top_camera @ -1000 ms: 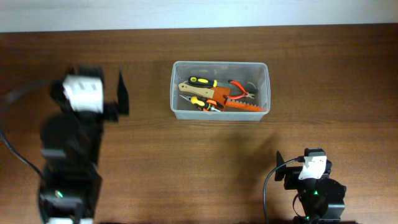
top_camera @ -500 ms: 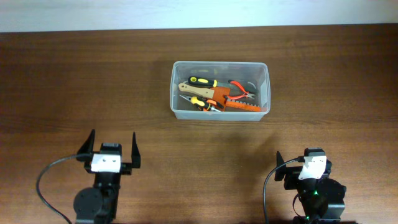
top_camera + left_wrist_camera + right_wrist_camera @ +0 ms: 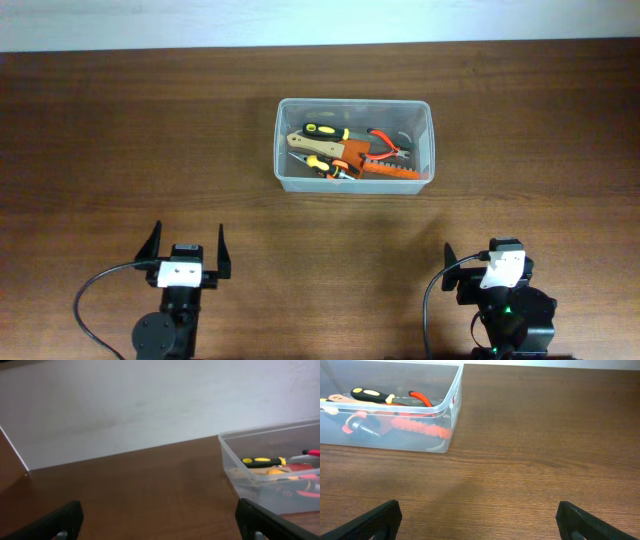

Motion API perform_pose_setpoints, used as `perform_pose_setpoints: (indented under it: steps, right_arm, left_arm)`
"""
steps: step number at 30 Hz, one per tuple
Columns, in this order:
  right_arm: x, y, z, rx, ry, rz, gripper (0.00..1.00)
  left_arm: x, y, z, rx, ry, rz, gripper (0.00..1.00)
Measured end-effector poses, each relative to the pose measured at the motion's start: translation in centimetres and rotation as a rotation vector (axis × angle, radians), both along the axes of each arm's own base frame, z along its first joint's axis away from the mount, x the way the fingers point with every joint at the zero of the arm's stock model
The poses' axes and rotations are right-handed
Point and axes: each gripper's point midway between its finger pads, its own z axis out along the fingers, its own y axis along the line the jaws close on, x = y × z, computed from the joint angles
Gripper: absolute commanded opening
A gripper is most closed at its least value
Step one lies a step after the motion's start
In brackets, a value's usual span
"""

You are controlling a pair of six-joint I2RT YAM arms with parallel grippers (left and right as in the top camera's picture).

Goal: Pack container

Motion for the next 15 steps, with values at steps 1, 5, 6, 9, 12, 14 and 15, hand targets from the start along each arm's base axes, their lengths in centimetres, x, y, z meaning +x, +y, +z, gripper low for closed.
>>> perform_pose_setpoints:
  steps: [1, 5, 6, 9, 12, 14, 15]
  right_arm:
    - [0.0, 0.0, 0.0, 0.0, 0.0, 0.0, 0.99]
    - [0.0, 0.0, 0.0, 0.0, 0.0, 0.0, 0.99]
    - [0.0, 0.0, 0.0, 0.0, 0.0, 0.0, 0.99]
    - [0.0, 0.0, 0.0, 0.0, 0.0, 0.0, 0.99]
    - [0.0, 0.0, 0.0, 0.0, 0.0, 0.0, 0.99]
    - [0.0, 0.0, 0.0, 0.0, 0.0, 0.0, 0.99]
    - [0.0, 0.0, 0.0, 0.0, 0.0, 0.0, 0.99]
  left_arm:
    - [0.0, -0.1, 0.0, 0.0, 0.001, -0.003, 0.99]
    - [-0.1, -0.1, -1.5, 0.005, 0.06, -0.006, 0.99]
    - [-0.1, -0.1, -1.9, 0.006, 0.076, -0.006, 0.99]
    - [-0.1, -0.1, -2.0, 0.007, 0.078, -0.007, 0.99]
    - [-0.1, -0.2, -2.0, 0.007, 0.078, -0.008, 0.99]
    - [-0.1, -0.2, -2.0, 0.006, 0.078, -0.009, 0.99]
    - [-0.1, -0.2, -2.0, 0.006, 0.078, -0.01, 0.99]
